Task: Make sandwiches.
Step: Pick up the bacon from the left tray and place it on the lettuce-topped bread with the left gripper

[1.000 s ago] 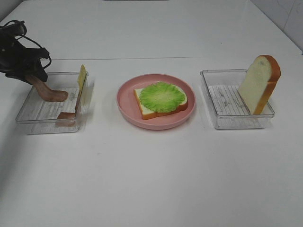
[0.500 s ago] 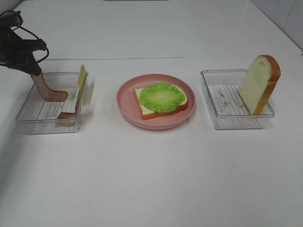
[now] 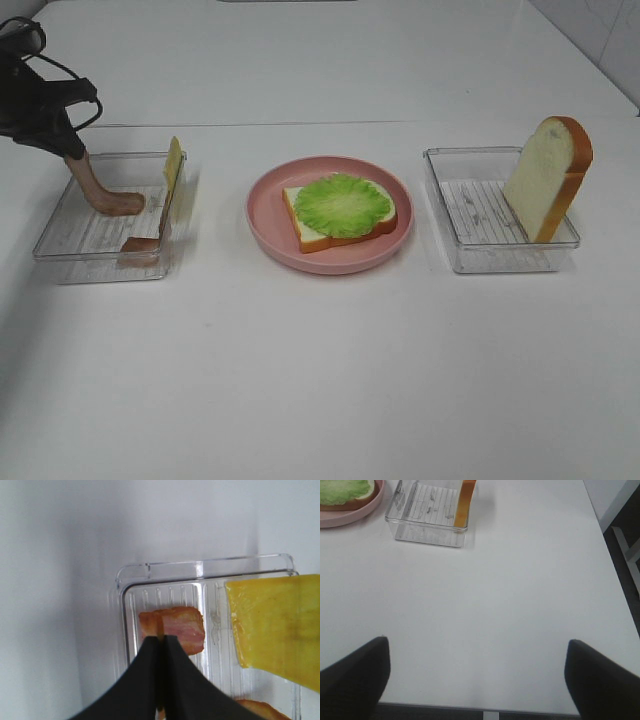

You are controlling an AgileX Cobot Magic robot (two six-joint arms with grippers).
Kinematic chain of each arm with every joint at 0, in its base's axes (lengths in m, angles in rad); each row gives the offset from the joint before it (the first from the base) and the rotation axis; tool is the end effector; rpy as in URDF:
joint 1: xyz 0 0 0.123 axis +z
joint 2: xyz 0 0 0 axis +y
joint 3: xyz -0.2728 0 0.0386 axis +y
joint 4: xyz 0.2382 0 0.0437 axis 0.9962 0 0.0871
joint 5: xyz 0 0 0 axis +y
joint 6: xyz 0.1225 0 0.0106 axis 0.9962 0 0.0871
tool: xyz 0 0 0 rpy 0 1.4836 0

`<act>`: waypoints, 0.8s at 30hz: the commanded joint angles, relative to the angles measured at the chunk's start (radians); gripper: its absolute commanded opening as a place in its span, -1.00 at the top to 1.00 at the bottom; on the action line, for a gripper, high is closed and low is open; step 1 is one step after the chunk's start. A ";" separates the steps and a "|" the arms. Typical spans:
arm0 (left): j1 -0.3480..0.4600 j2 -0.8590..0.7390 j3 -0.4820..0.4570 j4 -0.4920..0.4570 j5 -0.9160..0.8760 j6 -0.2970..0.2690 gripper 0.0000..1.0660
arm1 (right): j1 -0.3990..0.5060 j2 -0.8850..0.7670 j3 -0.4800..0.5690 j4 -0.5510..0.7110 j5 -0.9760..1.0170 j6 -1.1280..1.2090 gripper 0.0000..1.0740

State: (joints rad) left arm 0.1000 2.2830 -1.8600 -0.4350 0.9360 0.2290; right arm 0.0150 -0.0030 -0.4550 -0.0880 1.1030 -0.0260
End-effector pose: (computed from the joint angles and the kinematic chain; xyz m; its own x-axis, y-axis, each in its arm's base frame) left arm 0.4836 0.0066 0.1375 -0.9360 -0.1316 -0.3264 -0.0167 0.9430 -0.3325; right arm 0.0256 -0.0093 0.2405 -0.5302 -0.0735 -0.8447 0.0169 0.9951 -0.0971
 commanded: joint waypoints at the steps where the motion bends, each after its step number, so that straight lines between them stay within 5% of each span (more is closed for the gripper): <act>1: -0.003 -0.053 -0.008 0.003 0.003 -0.023 1.00 | -0.005 -0.033 0.003 0.001 -0.006 -0.004 -0.71; 10: -0.027 -0.143 -0.064 0.008 0.021 -0.047 1.00 | -0.005 -0.033 0.003 0.001 -0.006 -0.004 -0.71; 24: -0.218 -0.185 -0.273 0.026 0.066 -0.150 1.00 | -0.005 -0.033 0.003 0.001 -0.006 -0.002 -0.71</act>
State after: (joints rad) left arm -0.1100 2.1070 -2.1250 -0.4070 0.9970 0.0900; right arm 0.0150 -0.0030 -0.4550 -0.0880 1.1030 -0.0260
